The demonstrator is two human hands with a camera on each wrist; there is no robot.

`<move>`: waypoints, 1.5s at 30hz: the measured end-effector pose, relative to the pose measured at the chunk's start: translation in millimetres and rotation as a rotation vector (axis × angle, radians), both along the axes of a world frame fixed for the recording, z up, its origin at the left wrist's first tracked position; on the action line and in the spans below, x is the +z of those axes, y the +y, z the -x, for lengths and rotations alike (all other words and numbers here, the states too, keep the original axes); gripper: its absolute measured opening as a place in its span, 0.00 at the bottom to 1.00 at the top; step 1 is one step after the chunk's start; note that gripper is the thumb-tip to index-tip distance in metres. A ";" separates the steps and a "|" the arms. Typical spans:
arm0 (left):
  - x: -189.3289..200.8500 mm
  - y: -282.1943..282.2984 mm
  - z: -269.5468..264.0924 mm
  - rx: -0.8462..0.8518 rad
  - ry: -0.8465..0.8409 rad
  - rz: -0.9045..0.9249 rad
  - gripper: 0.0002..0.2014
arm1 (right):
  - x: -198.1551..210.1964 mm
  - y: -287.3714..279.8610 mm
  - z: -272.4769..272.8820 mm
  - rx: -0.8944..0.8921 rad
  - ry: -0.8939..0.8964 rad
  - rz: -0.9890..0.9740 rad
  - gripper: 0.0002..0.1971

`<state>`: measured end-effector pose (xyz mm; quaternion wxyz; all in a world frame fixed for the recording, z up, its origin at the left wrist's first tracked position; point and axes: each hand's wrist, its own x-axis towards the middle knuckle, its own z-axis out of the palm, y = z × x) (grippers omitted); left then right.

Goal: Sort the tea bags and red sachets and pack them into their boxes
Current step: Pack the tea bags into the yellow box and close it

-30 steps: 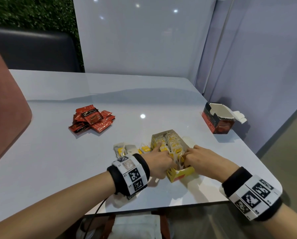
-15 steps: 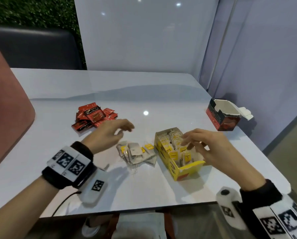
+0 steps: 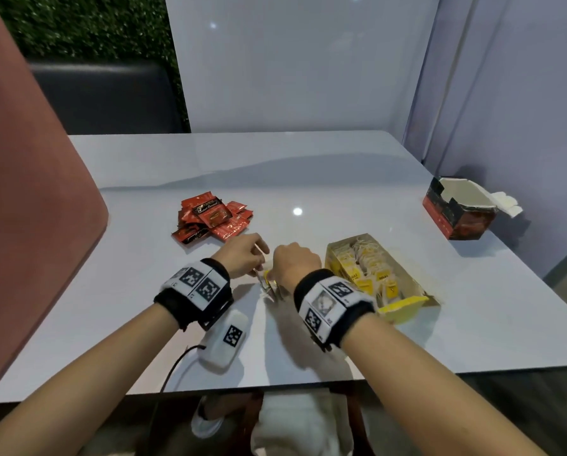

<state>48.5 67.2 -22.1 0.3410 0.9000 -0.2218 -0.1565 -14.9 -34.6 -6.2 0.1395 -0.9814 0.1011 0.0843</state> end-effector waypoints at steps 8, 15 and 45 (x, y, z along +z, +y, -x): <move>-2.8 11.4 9.7 -0.198 -0.209 -0.026 0.24 | 2.0 -4.5 -0.3 -0.008 -0.017 0.113 0.17; -5.5 -8.6 16.5 -0.341 -0.188 -0.069 0.24 | 0.5 -13.1 8.6 -0.050 -0.183 -0.015 0.12; 9.3 49.2 47.1 0.162 0.945 0.762 0.13 | 9.3 -39.4 16.1 -0.022 -0.403 -0.898 0.09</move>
